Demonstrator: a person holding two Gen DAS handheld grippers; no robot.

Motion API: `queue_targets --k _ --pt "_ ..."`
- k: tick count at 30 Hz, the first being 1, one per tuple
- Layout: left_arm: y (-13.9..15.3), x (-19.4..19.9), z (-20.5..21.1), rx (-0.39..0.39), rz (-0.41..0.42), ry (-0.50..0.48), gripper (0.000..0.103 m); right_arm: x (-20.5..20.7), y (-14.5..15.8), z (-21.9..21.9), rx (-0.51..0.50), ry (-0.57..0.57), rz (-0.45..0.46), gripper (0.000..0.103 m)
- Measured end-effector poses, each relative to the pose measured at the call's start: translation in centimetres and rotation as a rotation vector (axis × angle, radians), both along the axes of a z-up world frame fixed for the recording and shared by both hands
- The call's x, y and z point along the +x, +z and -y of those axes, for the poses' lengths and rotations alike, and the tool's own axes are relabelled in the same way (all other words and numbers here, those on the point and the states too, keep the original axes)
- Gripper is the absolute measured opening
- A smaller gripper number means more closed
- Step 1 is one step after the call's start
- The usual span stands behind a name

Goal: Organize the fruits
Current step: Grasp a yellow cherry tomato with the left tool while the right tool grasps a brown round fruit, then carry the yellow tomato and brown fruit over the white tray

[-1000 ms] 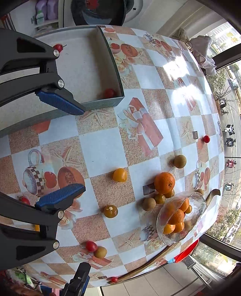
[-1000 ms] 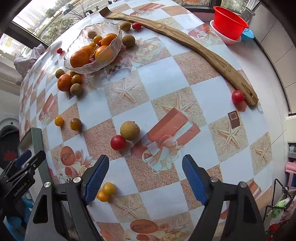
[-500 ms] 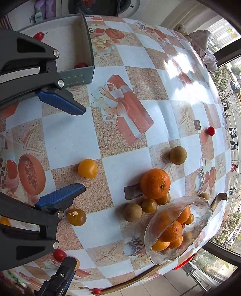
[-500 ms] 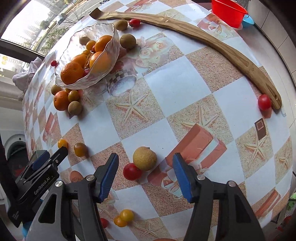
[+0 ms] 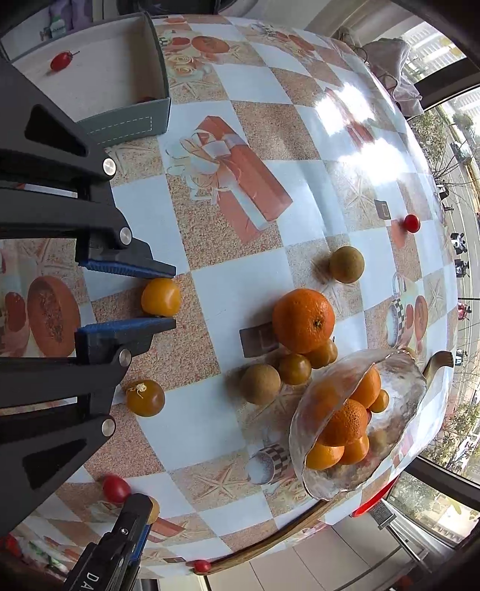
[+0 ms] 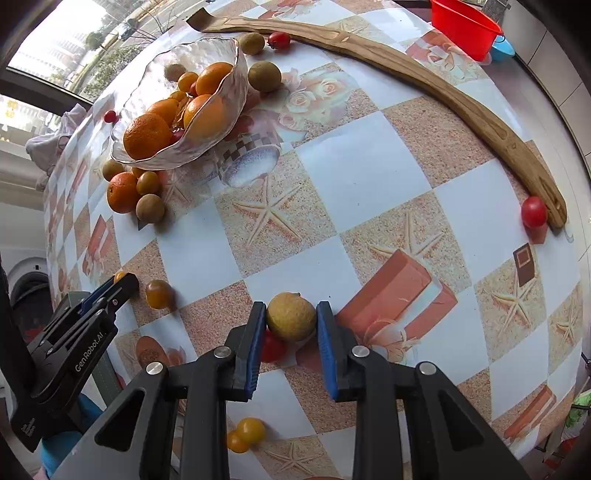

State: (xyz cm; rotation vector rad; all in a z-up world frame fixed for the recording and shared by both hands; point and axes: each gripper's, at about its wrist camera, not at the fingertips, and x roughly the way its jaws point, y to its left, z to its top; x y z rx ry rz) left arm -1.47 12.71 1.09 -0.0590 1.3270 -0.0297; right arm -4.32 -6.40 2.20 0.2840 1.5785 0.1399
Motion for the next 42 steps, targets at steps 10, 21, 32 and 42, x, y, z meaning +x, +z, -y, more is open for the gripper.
queue_targets --k 10,21,32,42 --pt "3.4 -2.3 -1.3 -0.083 0.039 0.024 0.022 -1.4 2.8 0.4 0.015 0.074 0.053 0.030" --pt "6.6 -6.8 -2.9 -0.106 0.073 0.071 0.022 -3.3 5.5 -0.6 0.015 0.139 0.071 0.030" --pt "7.6 -11.6 -8.1 -0.104 0.079 0.198 0.022 -4.7 7.2 -6.2 0.023 0.252 0.079 0.030" --pt "6.8 -15.8 -15.0 -0.081 0.073 0.351 0.022 -6.0 7.7 -15.7 0.056 0.431 0.092 0.030"
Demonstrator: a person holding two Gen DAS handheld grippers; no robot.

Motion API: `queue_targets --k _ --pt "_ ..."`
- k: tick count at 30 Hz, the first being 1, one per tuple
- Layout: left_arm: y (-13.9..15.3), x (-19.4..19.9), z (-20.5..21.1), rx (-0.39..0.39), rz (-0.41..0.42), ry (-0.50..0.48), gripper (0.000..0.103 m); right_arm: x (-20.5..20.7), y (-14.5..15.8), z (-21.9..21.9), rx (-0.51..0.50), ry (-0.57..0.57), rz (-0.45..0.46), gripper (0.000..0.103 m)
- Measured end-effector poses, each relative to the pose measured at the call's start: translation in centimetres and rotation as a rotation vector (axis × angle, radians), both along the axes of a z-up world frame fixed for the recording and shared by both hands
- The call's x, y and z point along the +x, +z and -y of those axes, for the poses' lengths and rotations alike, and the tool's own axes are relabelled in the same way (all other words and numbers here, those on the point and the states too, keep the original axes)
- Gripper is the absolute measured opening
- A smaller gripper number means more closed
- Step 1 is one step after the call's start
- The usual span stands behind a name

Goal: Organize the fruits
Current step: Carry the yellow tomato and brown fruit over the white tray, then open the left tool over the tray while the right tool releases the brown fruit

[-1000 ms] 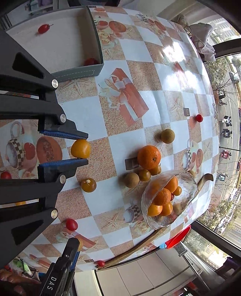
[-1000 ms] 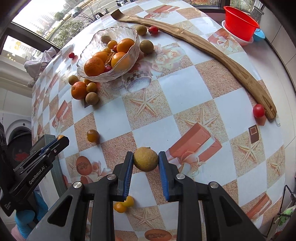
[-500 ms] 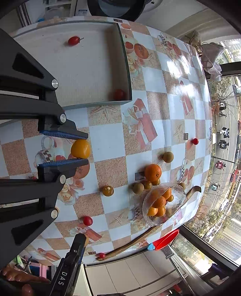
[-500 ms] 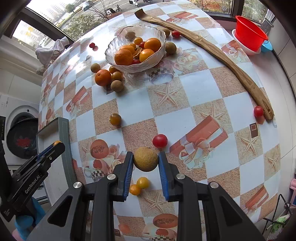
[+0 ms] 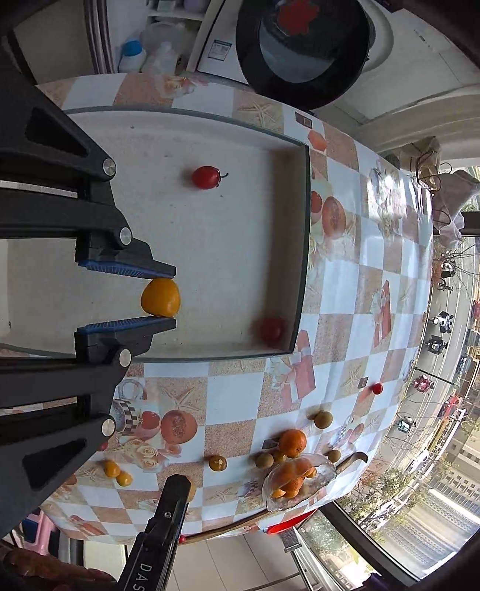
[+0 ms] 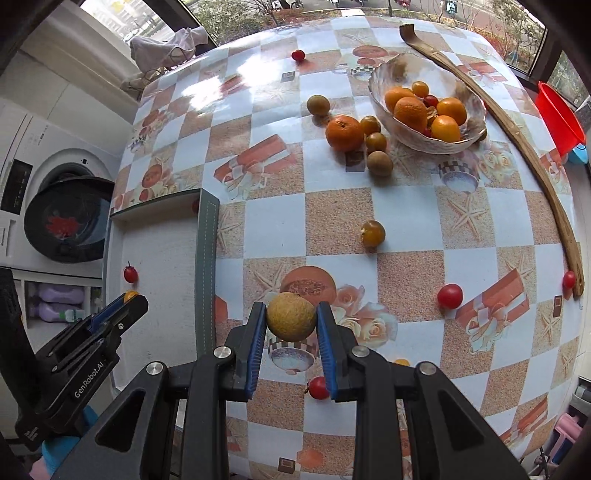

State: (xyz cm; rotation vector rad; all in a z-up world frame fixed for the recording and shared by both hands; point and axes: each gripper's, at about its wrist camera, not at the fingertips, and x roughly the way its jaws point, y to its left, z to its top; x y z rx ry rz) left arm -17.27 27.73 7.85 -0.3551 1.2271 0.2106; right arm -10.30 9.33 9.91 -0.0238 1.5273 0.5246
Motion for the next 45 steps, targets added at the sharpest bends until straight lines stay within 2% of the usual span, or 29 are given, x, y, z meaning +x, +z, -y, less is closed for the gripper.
queue_targets --k 7,16,25,30,31,33,34,35,36,37,38,40,42,44,45 --pt "-1.9 -2.5 -4.6 0.025 -0.032 0.098 0.022 -0.8 -0.8 -7.5 0.024 0.135 -0.006 0.030" --pt "-4.8 -2.9 -7.0 0.065 -0.066 0.116 0.022 -0.7 -4.1 -14.8 0.010 0.239 -0.018 0.030" --pt "-5.8 -2.8 -7.5 0.080 -0.068 0.118 0.022 0.0 -5.9 -17.8 -0.021 0.256 0.000 0.030" --pt "-6.4 -2.8 -7.4 0.100 -0.099 0.100 0.023 0.0 -7.0 -18.5 -0.047 0.263 -0.007 0.030" --pt "-6.4 -2.8 -7.4 0.106 -0.098 0.100 0.025 0.0 -7.2 -18.5 -0.051 0.264 -0.009 0.030" --pt "-6.4 -3.0 -7.5 0.122 -0.103 0.102 0.051 0.0 -7.5 -18.7 -0.049 0.264 -0.016 0.030" --pt "-6.2 -3.1 -7.5 0.130 -0.091 0.105 0.072 -0.1 -7.5 -18.8 -0.050 0.265 -0.012 0.030" --pt "-5.9 -3.3 -7.4 0.123 -0.069 0.100 0.072 -0.2 -7.5 -18.8 -0.047 0.270 -0.014 0.031" --pt "-5.8 -3.3 -7.3 0.133 -0.071 0.094 0.072 -0.2 -7.6 -18.8 -0.043 0.274 -0.018 0.032" --pt "-5.9 -3.1 -7.2 0.147 -0.082 0.086 0.072 -0.2 -7.6 -18.8 -0.041 0.276 -0.021 0.040" --pt "-6.0 -3.1 -7.2 0.152 -0.091 0.082 0.072 -0.2 -7.6 -18.8 -0.045 0.276 -0.019 0.054" --pt "-6.0 -3.0 -7.2 0.143 -0.096 0.086 0.072 -0.1 -7.3 -18.6 -0.041 0.265 -0.011 0.067" --pt "-5.9 -3.0 -7.3 0.134 -0.098 0.092 0.072 0.0 -6.8 -18.3 -0.028 0.252 -0.012 0.069" --pt "-5.9 -3.0 -7.3 0.136 -0.102 0.091 0.072 0.2 -6.1 -17.9 -0.014 0.242 -0.009 0.081" --pt "-5.8 -3.0 -7.2 0.139 -0.104 0.087 0.072 0.2 -5.8 -17.7 -0.007 0.235 -0.005 0.082"
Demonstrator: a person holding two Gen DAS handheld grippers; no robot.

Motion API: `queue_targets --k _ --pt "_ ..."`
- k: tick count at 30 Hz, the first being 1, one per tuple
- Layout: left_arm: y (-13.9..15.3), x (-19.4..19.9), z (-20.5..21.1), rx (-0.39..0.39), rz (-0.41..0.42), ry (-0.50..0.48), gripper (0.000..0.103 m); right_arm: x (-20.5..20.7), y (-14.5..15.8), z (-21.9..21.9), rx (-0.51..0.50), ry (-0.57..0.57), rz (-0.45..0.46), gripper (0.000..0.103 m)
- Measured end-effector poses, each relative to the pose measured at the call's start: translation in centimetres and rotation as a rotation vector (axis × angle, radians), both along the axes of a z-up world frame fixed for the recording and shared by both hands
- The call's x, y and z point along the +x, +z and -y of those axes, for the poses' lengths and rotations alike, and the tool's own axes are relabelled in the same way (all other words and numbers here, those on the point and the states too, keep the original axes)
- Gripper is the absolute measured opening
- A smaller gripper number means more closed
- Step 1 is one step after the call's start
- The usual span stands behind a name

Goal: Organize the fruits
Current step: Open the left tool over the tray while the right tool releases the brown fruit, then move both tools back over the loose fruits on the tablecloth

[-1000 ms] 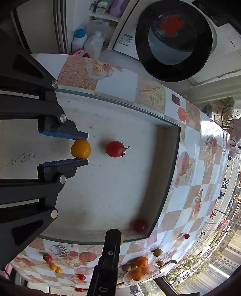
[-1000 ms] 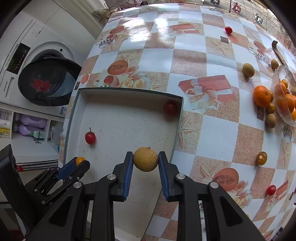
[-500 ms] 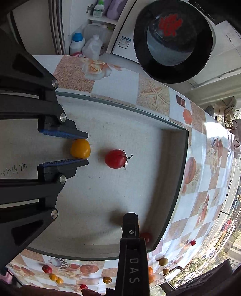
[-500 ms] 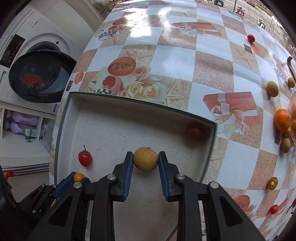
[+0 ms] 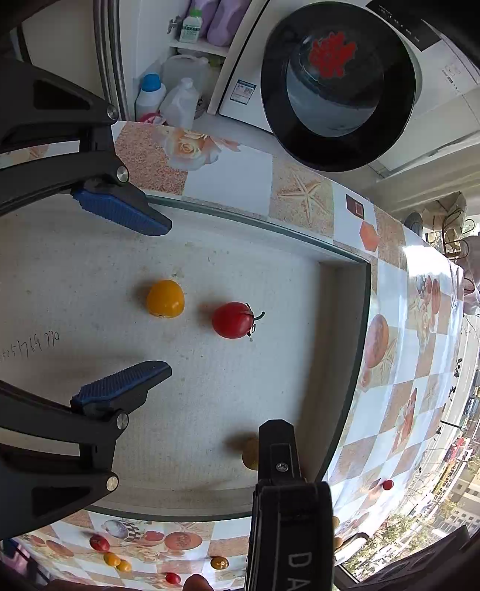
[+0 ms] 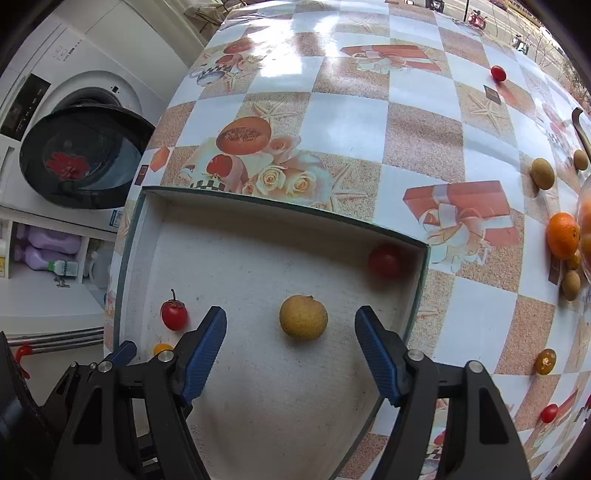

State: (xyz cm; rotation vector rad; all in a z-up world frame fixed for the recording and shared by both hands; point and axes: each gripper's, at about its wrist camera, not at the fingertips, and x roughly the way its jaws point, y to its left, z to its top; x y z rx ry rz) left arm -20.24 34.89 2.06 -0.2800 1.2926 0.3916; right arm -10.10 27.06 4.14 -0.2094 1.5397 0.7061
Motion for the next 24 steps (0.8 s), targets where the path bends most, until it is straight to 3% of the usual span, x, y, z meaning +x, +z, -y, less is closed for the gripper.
queue_targets --k 10,24 --pt "1.8 0.7 2.2 0.031 -0.009 -0.068 0.072 0.3 3.5 4.9 0.032 -0.092 0.015 0.083" --pt "4.8 4.7 11.5 0.029 0.020 -0.296 0.072 1.2 3.1 20.6 -0.064 -0.373 -0.013 0.083"
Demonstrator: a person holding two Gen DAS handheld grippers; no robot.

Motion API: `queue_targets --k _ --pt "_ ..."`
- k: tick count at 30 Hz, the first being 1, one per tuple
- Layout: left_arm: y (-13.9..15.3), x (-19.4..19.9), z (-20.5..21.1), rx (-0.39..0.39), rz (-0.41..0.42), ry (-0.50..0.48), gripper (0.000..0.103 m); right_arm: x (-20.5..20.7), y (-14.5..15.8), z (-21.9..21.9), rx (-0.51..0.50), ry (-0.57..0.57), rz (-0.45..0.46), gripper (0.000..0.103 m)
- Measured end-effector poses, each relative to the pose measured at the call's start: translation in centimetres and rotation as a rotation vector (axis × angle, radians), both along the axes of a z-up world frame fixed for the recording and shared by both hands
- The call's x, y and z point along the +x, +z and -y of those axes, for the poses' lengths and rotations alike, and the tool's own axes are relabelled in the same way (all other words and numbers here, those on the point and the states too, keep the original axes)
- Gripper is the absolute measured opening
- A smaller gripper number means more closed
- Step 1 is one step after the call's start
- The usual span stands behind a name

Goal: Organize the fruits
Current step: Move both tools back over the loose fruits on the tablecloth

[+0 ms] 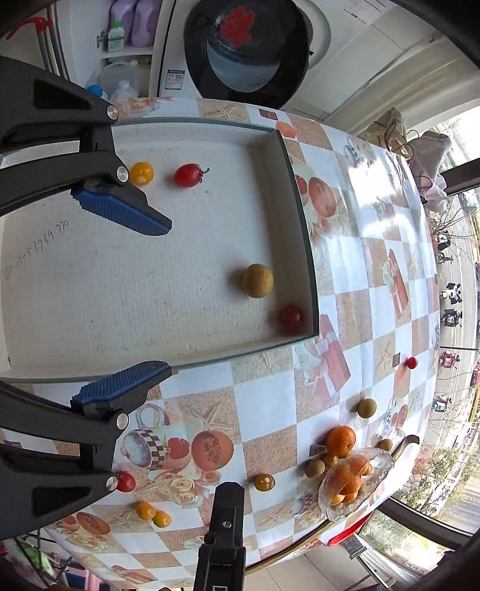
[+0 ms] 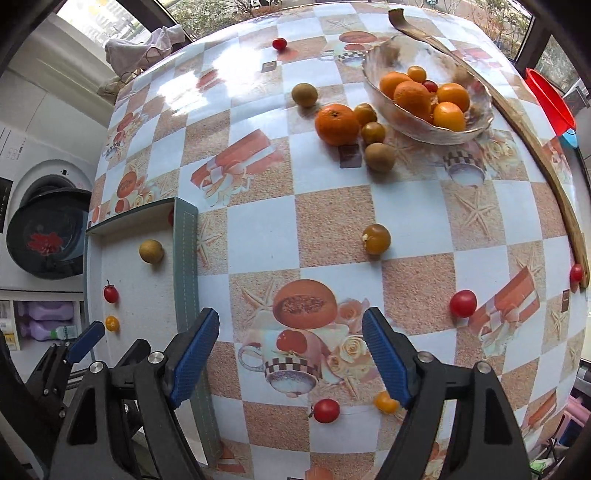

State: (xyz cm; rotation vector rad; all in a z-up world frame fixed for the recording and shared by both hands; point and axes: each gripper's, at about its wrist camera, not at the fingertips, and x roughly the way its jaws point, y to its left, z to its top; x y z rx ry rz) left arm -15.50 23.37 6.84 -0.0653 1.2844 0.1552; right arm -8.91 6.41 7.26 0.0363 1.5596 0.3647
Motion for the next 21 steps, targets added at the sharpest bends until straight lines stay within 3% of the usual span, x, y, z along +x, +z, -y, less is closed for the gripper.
queue_targets --k 10,21 --pt "0.1 3.8 7.5 -0.031 0.000 -0.128 0.072 0.7 -0.9 13.5 -0.096 -0.250 0.005 0.083" --pt "-3.2 8.5 13.2 -0.065 -0.026 -0.146 0.072 2.3 -2.5 25.8 -0.155 -0.557 0.030 0.079"
